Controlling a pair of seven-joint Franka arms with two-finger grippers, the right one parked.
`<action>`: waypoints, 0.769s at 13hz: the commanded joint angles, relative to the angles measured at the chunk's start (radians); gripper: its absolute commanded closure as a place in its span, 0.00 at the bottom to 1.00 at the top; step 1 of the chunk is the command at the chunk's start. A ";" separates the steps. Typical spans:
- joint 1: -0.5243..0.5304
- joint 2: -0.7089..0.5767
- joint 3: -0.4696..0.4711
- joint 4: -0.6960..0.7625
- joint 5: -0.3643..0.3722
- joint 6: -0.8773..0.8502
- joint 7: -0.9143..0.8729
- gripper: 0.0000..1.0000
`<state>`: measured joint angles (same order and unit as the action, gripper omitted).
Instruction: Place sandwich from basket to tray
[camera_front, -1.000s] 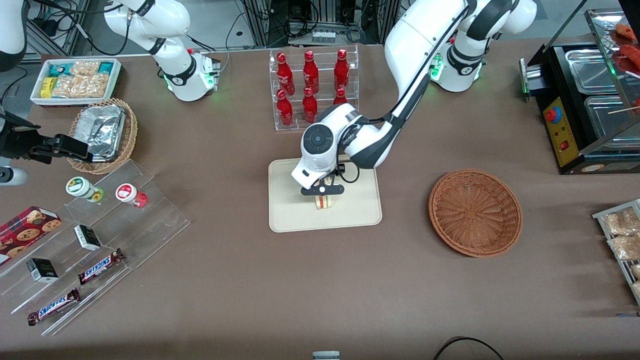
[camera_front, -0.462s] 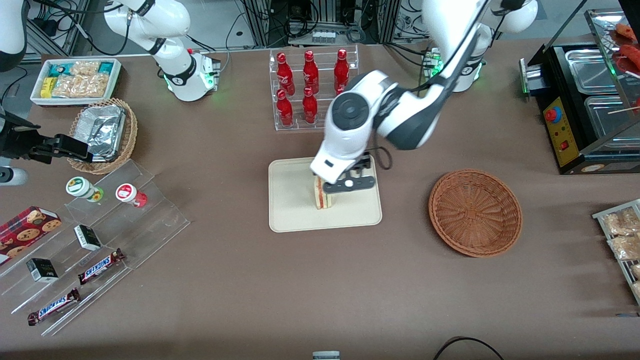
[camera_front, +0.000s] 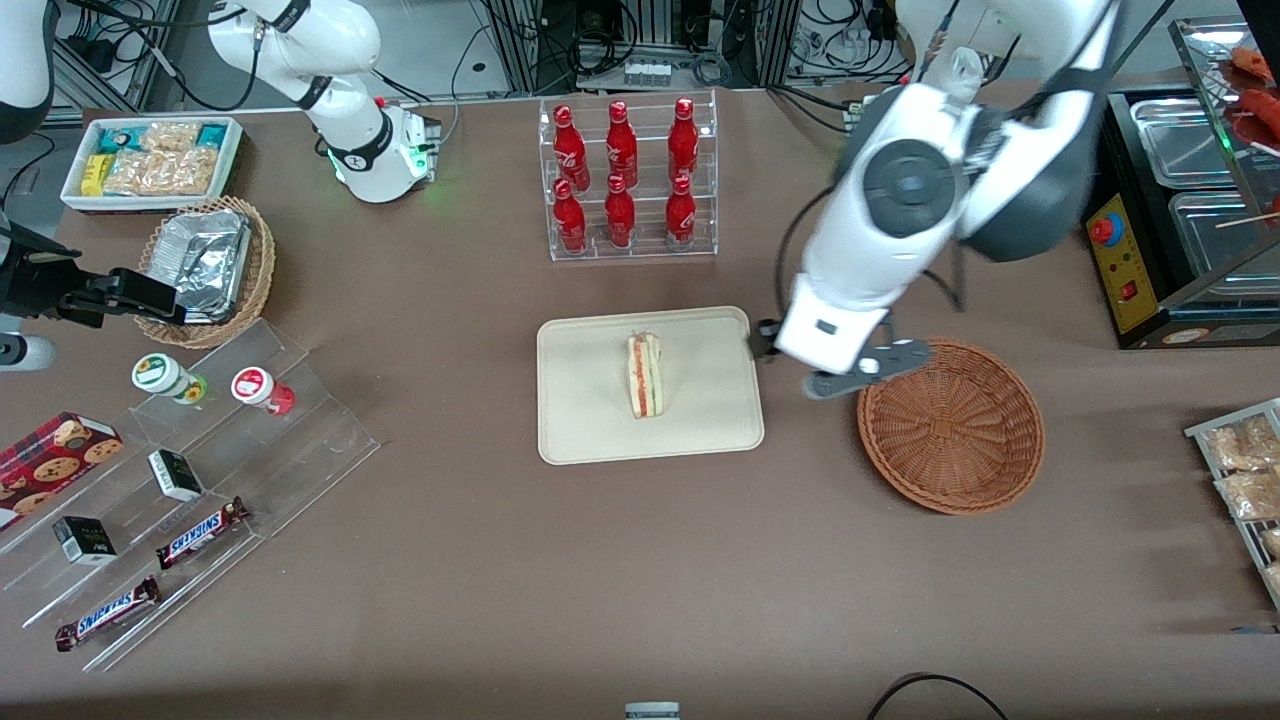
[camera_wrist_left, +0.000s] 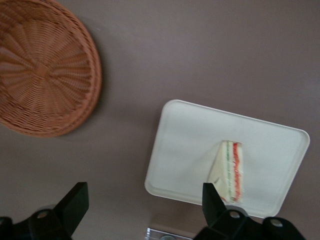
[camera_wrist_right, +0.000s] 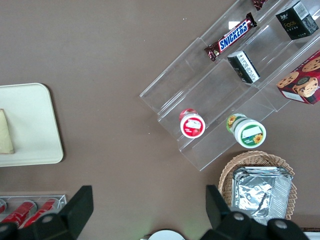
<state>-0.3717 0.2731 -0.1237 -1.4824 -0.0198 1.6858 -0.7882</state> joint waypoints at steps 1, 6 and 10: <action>0.080 -0.096 -0.011 -0.076 0.008 -0.040 0.108 0.00; 0.224 -0.208 -0.011 -0.136 0.006 -0.092 0.352 0.00; 0.344 -0.304 -0.011 -0.200 0.006 -0.100 0.545 0.00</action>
<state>-0.0850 0.0390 -0.1235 -1.6238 -0.0186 1.5930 -0.3247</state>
